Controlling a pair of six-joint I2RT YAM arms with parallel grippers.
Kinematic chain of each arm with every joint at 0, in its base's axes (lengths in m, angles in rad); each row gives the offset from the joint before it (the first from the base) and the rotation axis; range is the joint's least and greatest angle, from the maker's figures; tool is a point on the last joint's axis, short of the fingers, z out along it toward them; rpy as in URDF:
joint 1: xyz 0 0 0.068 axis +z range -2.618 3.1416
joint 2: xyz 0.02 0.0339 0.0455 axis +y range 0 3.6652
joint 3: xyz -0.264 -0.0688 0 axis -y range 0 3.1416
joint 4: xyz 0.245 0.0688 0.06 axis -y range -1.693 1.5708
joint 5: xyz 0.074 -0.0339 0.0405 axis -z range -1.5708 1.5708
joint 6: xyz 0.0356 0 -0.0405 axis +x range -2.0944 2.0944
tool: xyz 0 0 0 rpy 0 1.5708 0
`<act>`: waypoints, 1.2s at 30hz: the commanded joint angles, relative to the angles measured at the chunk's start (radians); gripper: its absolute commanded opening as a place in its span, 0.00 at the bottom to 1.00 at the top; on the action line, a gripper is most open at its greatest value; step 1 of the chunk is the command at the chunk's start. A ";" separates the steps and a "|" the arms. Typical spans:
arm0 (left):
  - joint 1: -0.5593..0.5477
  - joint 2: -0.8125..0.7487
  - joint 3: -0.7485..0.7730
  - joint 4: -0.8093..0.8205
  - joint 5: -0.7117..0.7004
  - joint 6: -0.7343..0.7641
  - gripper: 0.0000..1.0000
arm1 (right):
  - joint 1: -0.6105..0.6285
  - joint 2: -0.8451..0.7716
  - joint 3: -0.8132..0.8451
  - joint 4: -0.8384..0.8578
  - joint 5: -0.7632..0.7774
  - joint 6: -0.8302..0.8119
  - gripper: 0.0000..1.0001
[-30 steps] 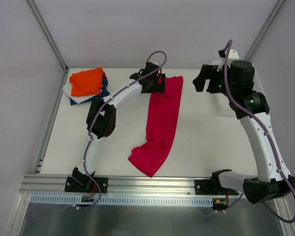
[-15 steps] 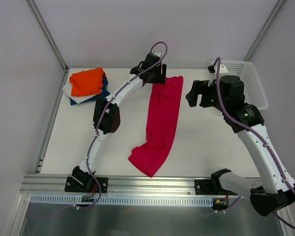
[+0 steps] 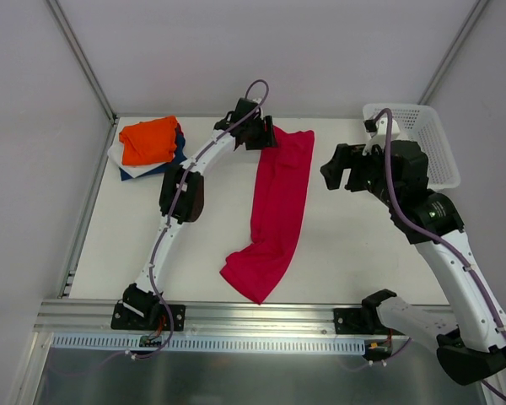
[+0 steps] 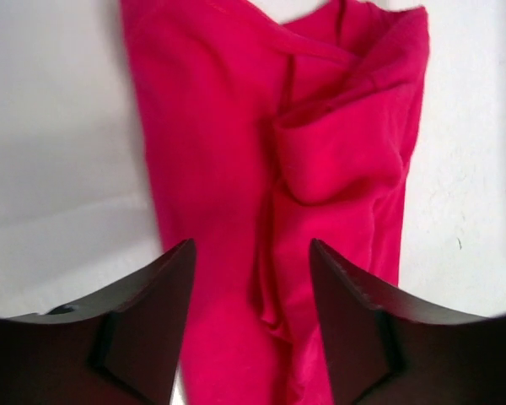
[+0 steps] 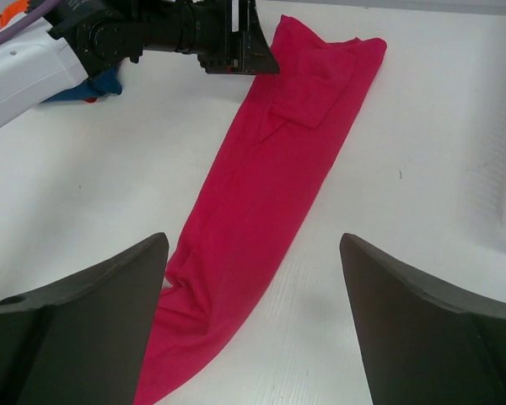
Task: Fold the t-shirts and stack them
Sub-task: Fold the tshirt
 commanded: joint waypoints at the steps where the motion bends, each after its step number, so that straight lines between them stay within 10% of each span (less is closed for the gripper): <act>1: 0.026 0.004 0.037 0.062 0.094 -0.066 0.54 | 0.017 -0.028 -0.015 0.010 0.034 0.028 0.87; 36: 0.008 0.093 -0.034 0.171 0.246 -0.226 0.42 | 0.040 -0.045 -0.034 0.019 0.017 0.041 0.87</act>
